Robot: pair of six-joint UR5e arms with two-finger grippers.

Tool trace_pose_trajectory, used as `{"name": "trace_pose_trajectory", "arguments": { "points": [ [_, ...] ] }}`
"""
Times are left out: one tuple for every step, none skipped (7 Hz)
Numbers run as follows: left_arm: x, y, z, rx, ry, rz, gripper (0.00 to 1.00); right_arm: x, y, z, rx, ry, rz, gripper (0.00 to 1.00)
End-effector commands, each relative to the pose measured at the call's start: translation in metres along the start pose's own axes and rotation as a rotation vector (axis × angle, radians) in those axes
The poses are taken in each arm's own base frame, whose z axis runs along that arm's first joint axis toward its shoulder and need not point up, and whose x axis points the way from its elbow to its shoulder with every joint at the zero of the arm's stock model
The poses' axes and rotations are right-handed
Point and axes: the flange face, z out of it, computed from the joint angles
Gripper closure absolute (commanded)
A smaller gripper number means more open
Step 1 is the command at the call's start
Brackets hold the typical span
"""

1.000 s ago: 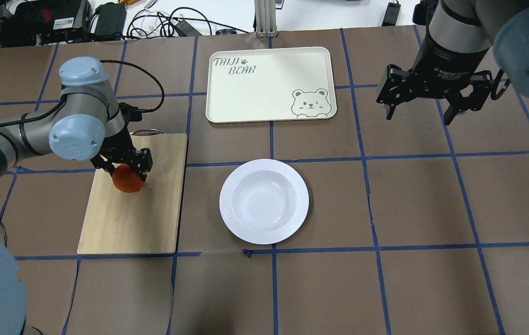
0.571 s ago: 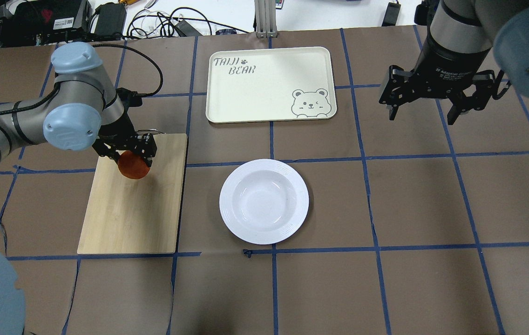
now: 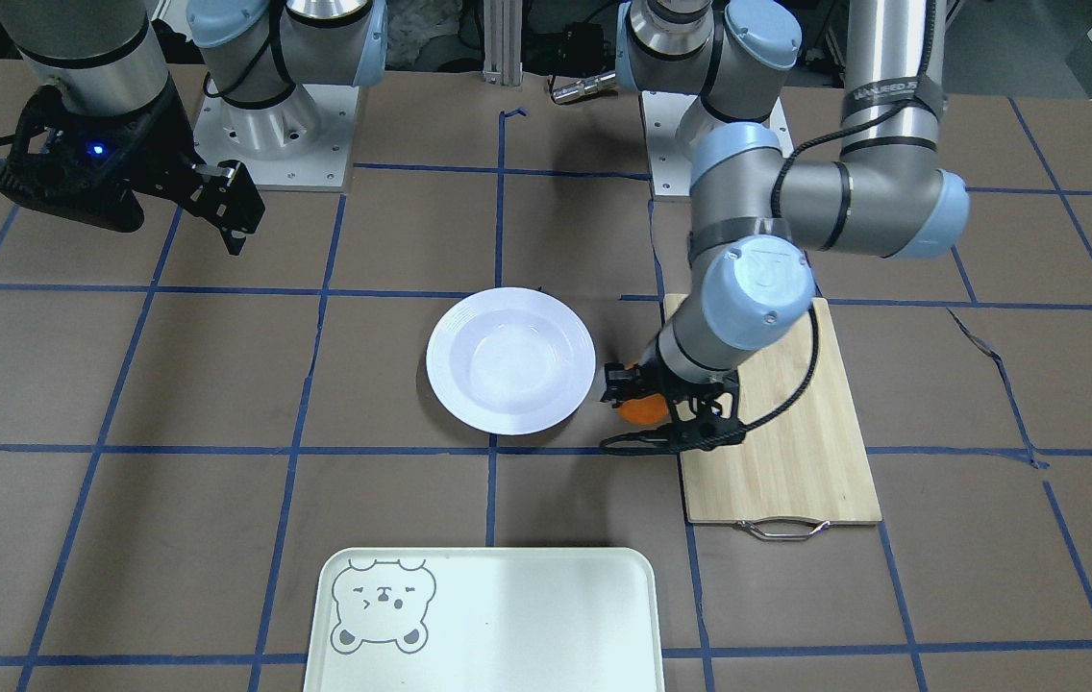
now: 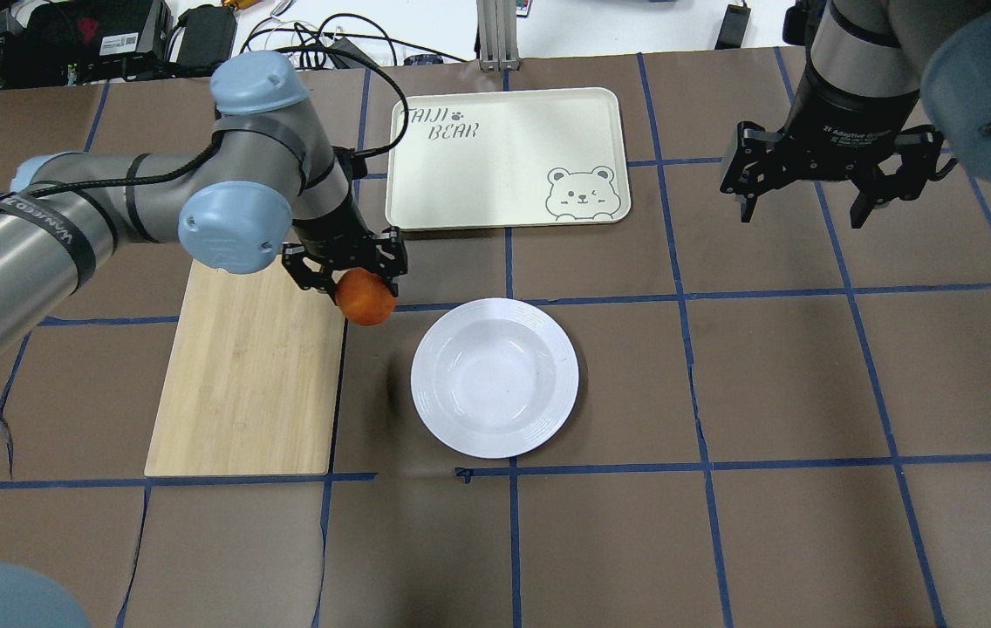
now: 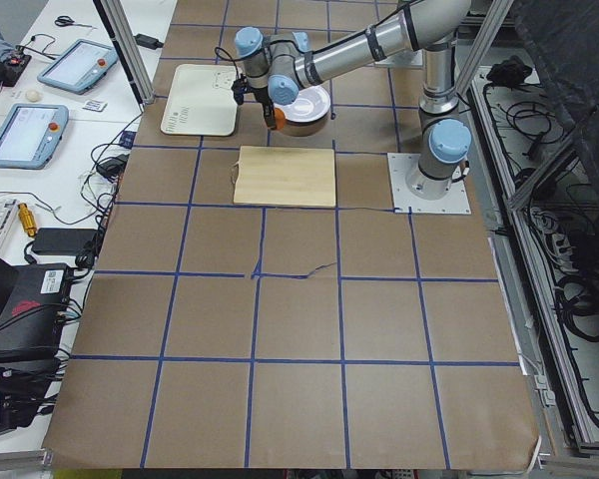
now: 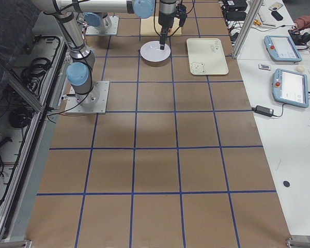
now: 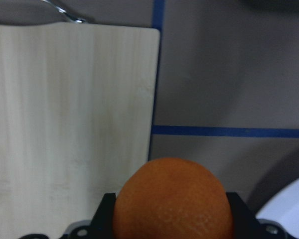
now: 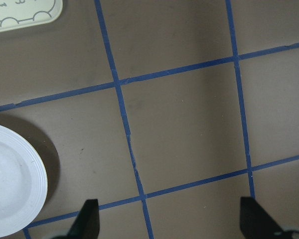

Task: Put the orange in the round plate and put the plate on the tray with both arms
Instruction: 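Carry the orange with the left gripper and lower it into the white bowl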

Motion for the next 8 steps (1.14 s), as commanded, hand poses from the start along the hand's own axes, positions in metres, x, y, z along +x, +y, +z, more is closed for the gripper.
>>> {"name": "trace_pose_trajectory", "arguments": {
  "points": [
    [0.091, 0.056, 0.027, -0.030, -0.028, -0.019, 0.67, -0.006, 0.000, -0.001, -0.007, -0.061, -0.004, 0.00],
    [0.120, 0.084, 0.032, -0.031, -0.043, 0.019, 0.66, -0.007, 0.001, 0.000, -0.010, -0.065, -0.006, 0.00],
    [0.122, 0.090, 0.054, -0.069, -0.061, 0.023, 0.66, -0.008, 0.001, 0.000, -0.011, -0.064, -0.007, 0.00],
    [0.116, 0.100, 0.072, -0.099, -0.050, 0.022, 0.65, -0.008, 0.000, 0.002, -0.012, -0.060, -0.003, 0.00],
    [0.113, 0.099, 0.082, -0.063, -0.034, 0.026, 0.57, -0.009, -0.004, 0.008, -0.028, -0.057, -0.004, 0.00],
    [0.114, 0.096, 0.082, -0.044, -0.026, 0.023, 0.01, -0.009, -0.005, 0.009, -0.030, -0.060, -0.006, 0.00],
    [0.114, 0.090, 0.067, -0.014, -0.007, 0.020, 0.00, -0.012, -0.005, 0.009, -0.037, -0.092, -0.001, 0.00],
    [0.106, 0.076, 0.044, 0.022, 0.008, 0.011, 0.00, -0.013, -0.005, 0.010, -0.041, -0.103, 0.002, 0.00]
  ]
}}
